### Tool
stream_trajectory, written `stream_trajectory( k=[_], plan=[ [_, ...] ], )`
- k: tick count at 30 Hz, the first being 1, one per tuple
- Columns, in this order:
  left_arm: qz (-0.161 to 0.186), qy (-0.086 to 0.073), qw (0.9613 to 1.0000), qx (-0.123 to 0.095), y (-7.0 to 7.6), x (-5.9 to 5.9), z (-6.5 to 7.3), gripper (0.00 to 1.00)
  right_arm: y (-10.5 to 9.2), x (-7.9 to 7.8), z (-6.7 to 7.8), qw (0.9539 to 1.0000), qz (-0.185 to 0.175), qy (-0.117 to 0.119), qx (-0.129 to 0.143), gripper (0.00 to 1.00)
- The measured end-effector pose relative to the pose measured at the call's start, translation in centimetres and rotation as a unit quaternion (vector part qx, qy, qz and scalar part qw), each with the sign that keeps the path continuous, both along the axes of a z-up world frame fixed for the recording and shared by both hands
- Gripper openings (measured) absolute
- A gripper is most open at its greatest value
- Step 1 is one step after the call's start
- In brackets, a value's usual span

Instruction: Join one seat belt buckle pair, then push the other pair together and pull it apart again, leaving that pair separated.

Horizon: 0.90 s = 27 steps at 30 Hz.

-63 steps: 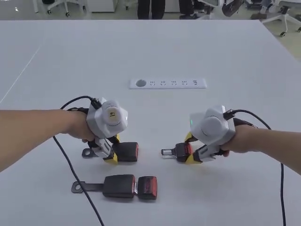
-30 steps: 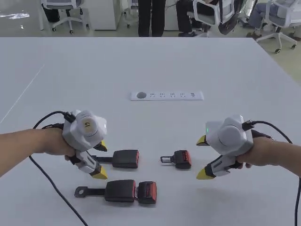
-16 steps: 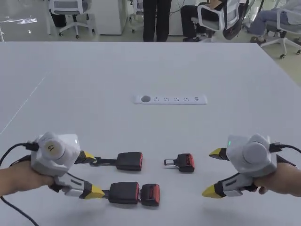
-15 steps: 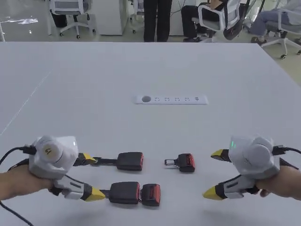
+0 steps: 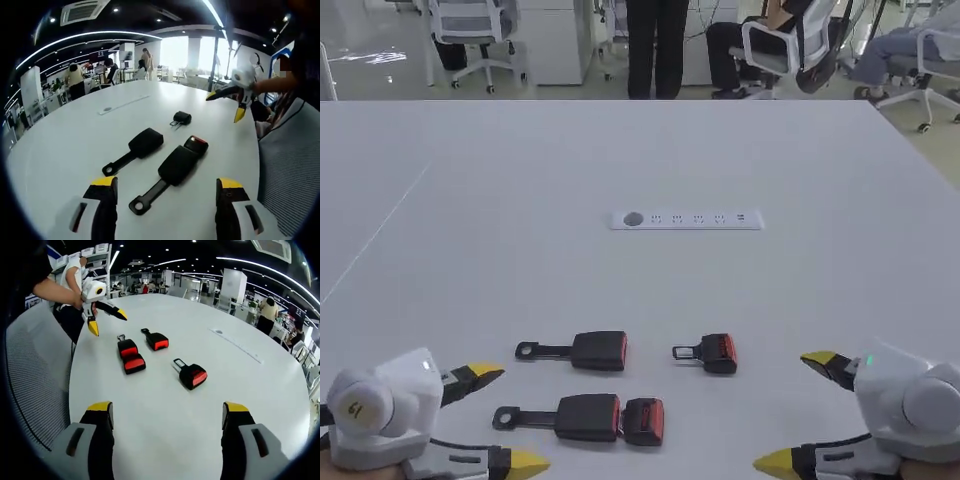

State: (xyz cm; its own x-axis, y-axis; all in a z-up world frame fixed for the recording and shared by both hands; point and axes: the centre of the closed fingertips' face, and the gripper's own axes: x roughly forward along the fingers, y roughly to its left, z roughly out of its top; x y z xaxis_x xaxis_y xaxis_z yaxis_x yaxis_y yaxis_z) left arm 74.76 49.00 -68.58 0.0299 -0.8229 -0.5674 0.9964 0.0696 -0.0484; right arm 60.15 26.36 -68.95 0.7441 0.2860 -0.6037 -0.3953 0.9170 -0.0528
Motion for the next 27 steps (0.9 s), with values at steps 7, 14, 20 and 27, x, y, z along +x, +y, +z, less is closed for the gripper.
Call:
stream_trajectory(
  k=[7,14,20,27],
  plan=[
    [-0.005,-0.014,0.9998,-0.012,0.5,-1.0,0.2,0.98,1.0,-0.5,0.7,0.9988,-0.019,-0.042,0.015,1.0],
    [0.03,0.007,0.9989,-0.035,1.2,-0.9,0.5,1.0,1.3,-1.0,1.3,0.995,-0.051,-0.072,0.047,1.0],
    [0.05,0.014,0.9956,-0.078,1.0,-0.7,1.5,1.0,1.2,-1.5,1.3,0.9927,-0.064,-0.085,0.056,1.0],
    [0.063,0.02,0.9916,-0.111,0.6,-0.7,2.2,1.0,1.4,-1.9,1.2,0.9917,-0.066,-0.092,0.061,1.0]
  ],
)
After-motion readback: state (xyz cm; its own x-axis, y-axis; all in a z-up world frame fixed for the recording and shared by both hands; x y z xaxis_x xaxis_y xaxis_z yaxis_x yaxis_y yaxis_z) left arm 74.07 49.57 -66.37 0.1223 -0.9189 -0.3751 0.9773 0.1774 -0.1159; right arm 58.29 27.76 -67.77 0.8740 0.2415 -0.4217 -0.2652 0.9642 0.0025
